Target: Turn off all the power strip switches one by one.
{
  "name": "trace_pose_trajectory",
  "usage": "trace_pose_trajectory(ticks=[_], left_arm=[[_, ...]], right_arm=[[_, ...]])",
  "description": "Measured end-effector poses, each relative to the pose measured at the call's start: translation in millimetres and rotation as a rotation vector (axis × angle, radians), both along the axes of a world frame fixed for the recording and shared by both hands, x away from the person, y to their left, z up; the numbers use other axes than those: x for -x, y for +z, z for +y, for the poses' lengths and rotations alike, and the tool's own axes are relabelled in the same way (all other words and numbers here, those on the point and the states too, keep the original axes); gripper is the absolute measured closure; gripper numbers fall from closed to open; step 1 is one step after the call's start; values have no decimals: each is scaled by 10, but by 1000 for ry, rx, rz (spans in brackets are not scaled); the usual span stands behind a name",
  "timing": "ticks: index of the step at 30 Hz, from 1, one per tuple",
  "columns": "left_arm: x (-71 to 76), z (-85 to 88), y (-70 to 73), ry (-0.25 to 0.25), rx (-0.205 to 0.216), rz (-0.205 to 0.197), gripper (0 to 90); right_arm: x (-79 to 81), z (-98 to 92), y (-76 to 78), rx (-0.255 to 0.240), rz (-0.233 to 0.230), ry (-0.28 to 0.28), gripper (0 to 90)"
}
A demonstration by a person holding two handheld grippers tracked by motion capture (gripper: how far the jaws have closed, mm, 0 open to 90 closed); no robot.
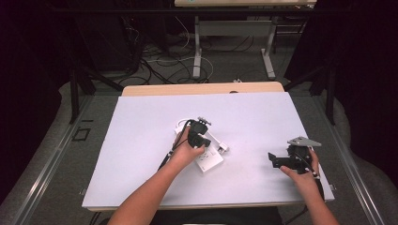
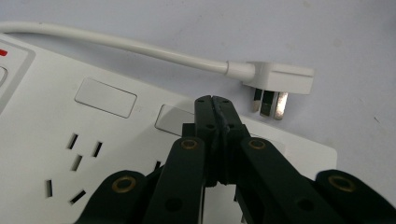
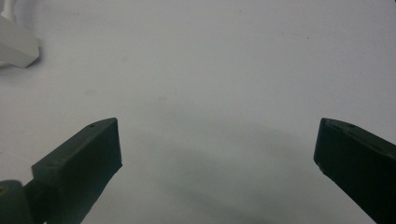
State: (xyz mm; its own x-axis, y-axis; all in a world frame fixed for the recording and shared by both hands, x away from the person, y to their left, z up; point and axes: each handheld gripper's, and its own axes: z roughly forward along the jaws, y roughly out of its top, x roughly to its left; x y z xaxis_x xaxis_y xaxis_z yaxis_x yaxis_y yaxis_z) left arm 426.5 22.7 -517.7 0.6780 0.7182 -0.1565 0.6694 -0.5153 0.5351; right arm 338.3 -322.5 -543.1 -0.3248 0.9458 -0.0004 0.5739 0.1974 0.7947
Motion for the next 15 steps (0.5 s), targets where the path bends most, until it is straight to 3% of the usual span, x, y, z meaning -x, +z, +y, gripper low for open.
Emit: trace_pose_trajectory(ticks=[3,15], left_arm=[[7,2,-4,19,19,20,900],[0,13,14,11,-6,3,900]], right_arm=[[0,-1,0,0,0,0,1],[-6,2,-5,-4,0,-2,1]])
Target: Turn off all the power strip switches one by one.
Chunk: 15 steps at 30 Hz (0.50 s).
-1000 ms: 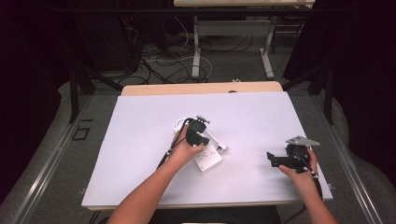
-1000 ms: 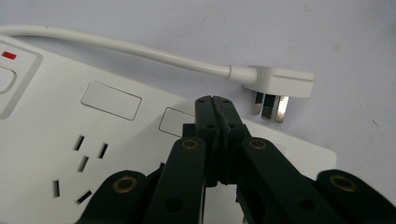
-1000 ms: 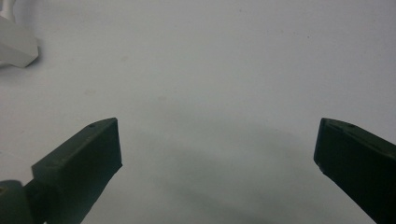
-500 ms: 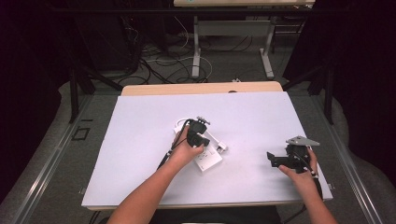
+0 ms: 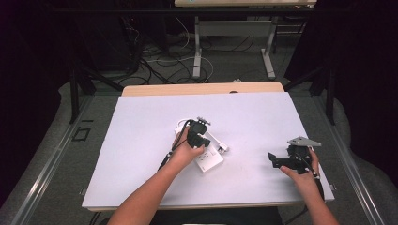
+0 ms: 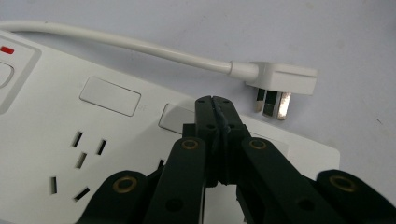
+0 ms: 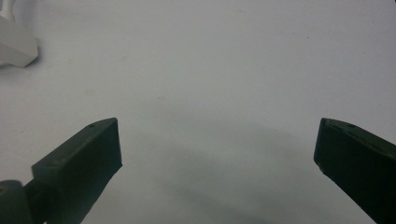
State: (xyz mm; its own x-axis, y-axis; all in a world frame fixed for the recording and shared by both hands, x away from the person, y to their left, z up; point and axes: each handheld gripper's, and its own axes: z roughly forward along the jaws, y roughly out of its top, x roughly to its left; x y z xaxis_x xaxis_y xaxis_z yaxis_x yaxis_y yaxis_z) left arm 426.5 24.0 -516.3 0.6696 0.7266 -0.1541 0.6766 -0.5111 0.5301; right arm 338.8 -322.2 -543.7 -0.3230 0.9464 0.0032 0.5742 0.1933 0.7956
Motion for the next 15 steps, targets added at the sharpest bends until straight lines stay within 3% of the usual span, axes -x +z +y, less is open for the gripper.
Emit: trace_pose_trajectory(ticks=[15], left_arm=[[135,-59,76,-33,31,-7,900]], right_arm=[[1,8,8,-4,4,-2,1]])
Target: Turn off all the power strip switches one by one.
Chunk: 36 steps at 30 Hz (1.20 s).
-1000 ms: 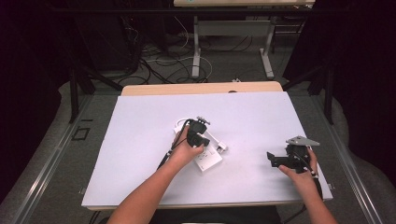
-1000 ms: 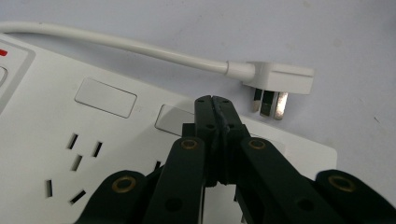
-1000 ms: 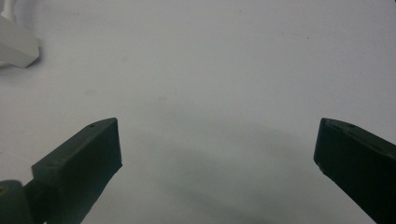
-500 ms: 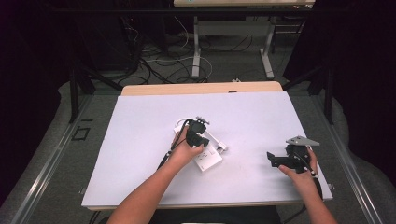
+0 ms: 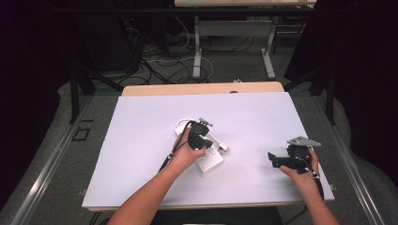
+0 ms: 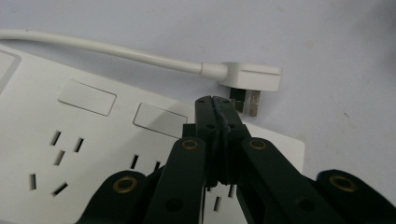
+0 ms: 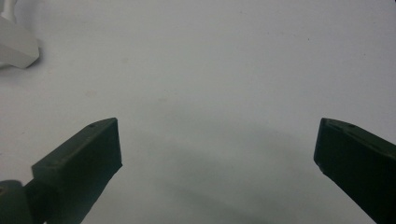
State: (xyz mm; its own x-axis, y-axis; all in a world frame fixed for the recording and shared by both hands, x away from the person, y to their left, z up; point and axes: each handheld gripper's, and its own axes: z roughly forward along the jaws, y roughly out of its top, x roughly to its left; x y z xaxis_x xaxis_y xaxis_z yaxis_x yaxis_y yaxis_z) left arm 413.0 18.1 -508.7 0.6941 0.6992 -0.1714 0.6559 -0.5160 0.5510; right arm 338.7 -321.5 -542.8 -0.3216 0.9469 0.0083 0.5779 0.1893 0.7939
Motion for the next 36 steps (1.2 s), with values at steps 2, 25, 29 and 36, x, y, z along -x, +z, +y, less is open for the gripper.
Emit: trace_pose_trajectory(ticks=[2,25,29,36], left_arm=[[17,-13,1,-7,-1,2,900],[140,-54,-35,-58,3,15,900],[145,-67,-52,-62,1,15,900],[155,-89,-67,-64,-1,17,900]], right_arm=[[1,-7,-1,5,-3,1,1],[5,-12,-5,1,-6,4,1],[6,-10,-4,8,-2,2,1],[3,-12,-8,6,-5,4,1]])
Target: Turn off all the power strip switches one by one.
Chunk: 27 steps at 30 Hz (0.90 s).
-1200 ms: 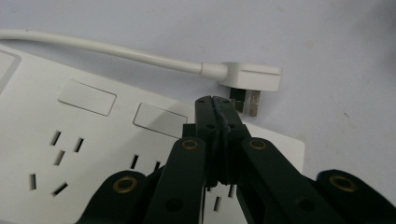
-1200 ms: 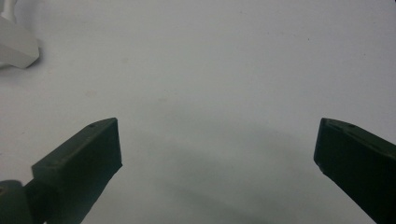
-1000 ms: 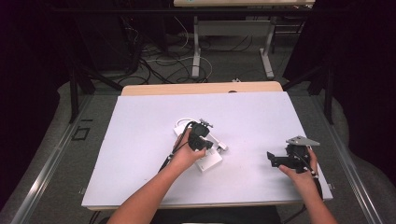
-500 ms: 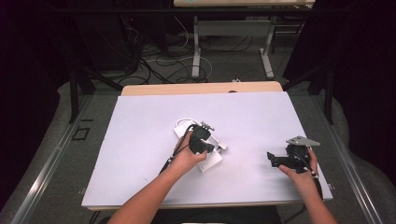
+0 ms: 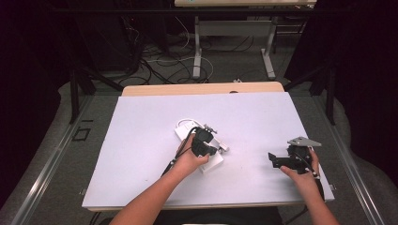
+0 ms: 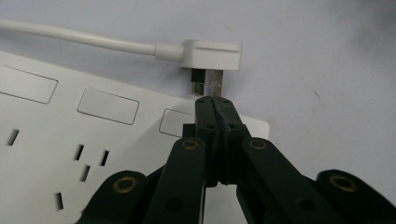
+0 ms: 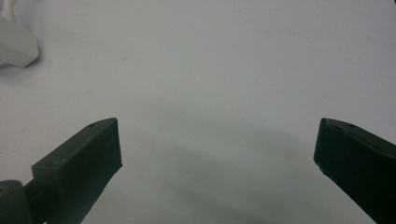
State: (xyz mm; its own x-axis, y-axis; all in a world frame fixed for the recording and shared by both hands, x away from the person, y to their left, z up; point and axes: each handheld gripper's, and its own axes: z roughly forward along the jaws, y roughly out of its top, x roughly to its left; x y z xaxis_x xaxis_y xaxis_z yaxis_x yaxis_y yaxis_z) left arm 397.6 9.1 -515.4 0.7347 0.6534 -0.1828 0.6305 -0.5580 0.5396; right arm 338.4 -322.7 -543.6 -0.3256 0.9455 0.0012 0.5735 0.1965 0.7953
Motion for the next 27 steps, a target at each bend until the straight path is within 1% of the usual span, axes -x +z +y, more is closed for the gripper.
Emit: trace_pose_trajectory(ticks=[10,12,14,16,18,19,22,27], left_arm=[[-1,-3,1,-4,-8,-5,900],[-1,-2,-2,-2,-9,-5,900],[-1,-6,-8,-4,-11,-1,900],[9,-26,-29,-19,-7,18,900],[17,-34,-27,-15,-7,17,900],[19,-35,-26,-14,-12,10,900],[19,-35,-25,-13,-13,11,900],[26,-40,-22,-12,-18,1,900]], right_arm=[[4,1,6,4,-1,-2,1],[2,2,5,-1,-3,0,1],[3,2,5,-1,-3,0,1],[5,1,6,4,0,-2,1],[4,3,6,-2,-3,0,1],[6,4,7,-3,-2,-1,1],[6,3,7,-4,-2,-1,1],[5,2,5,-3,-3,-1,1]])
